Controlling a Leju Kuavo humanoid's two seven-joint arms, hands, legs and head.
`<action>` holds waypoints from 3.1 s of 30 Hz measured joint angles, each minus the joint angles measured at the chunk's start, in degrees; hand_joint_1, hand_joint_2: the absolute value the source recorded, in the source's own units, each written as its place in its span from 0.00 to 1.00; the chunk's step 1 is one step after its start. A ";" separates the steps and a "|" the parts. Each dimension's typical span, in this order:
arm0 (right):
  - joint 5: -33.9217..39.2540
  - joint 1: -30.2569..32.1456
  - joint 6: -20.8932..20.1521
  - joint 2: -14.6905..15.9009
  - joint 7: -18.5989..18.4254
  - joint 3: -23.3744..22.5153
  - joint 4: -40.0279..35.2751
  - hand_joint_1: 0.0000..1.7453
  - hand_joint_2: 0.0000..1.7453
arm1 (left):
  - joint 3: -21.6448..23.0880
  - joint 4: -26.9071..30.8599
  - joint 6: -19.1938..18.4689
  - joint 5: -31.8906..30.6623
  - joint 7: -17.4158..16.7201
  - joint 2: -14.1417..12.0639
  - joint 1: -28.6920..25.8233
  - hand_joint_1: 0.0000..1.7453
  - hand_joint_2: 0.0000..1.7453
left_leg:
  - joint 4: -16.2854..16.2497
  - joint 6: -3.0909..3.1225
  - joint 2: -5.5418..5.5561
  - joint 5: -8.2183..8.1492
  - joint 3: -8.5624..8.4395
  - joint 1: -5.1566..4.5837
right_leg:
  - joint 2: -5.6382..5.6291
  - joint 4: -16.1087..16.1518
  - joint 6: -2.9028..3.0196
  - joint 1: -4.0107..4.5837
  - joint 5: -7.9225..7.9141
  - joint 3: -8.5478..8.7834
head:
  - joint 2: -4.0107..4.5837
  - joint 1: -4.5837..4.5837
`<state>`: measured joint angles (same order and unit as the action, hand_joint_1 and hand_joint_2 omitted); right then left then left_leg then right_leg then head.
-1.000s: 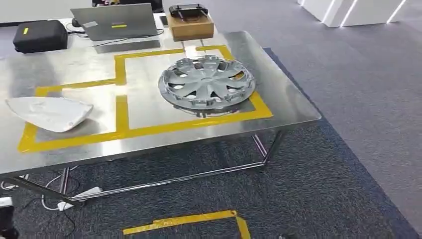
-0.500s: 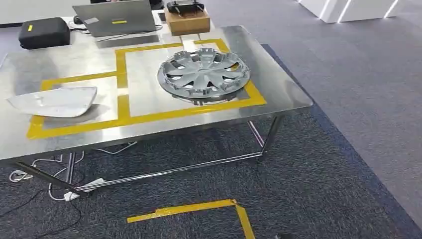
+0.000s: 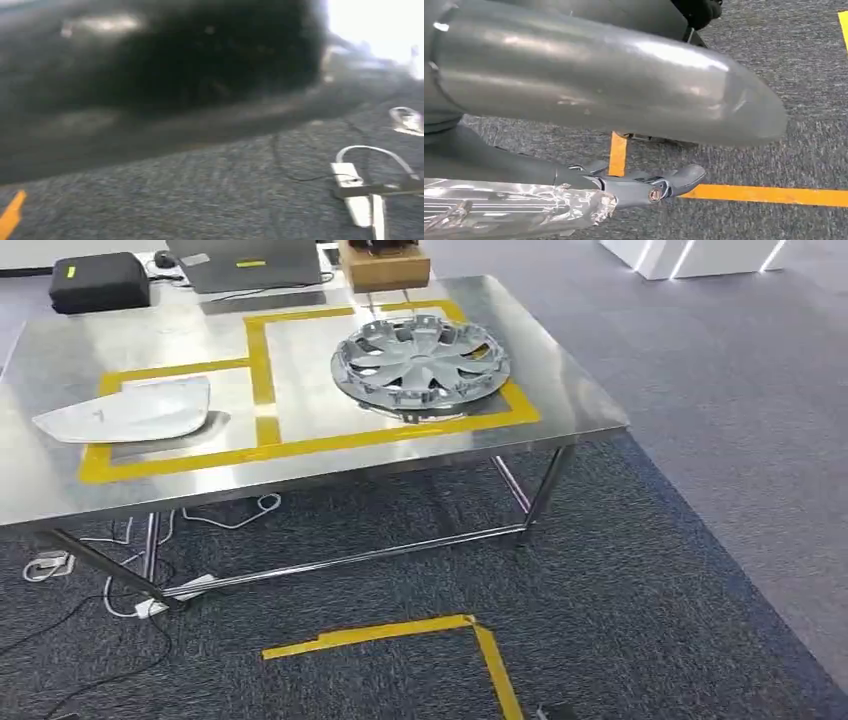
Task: Take the parts from the cabinet and place them on the table.
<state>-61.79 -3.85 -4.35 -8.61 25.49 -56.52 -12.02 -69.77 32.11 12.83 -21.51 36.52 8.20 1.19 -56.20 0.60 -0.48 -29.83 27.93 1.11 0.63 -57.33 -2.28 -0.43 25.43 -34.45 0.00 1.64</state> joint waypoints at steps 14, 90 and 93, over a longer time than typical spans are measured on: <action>-0.02 -0.31 0.02 0.13 0.07 0.09 0.07 0.00 0.00 | -0.99 -4.77 0.09 -0.09 0.00 -0.74 1.06 0.00 0.00 | 0.45 0.68 0.73 8.07 7.49 -1.77 | -1.27 4.46 3.54 2.16 5.84 10.21 | 0.00 0.48; 1.12 0.34 1.31 -2.45 -0.42 -0.98 0.17 0.00 0.00 | 10.80 -16.62 1.18 -24.59 -14.53 5.95 0.41 0.00 0.00 | -1.85 -0.36 -2.67 1.75 3.83 -1.14 | 7.22 0.86 1.23 0.86 4.85 6.24 | -0.02 -0.72; 1.12 0.02 1.31 -2.45 -0.35 -0.98 0.17 0.00 0.00 | 10.80 -16.59 1.20 -24.59 -14.51 6.03 0.21 0.00 0.00 | -1.27 0.91 -0.91 2.49 3.96 -0.58 | 2.80 -2.11 0.21 0.42 7.82 4.90 | -0.02 -0.20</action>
<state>-60.67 -3.83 -3.04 -11.06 25.14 -57.51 -11.85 -58.97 15.52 14.03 -46.10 22.01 14.23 1.40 -57.47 1.50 -1.39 -27.34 31.89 0.53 3.43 -59.44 -2.07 -0.01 33.25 -29.55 -0.02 1.44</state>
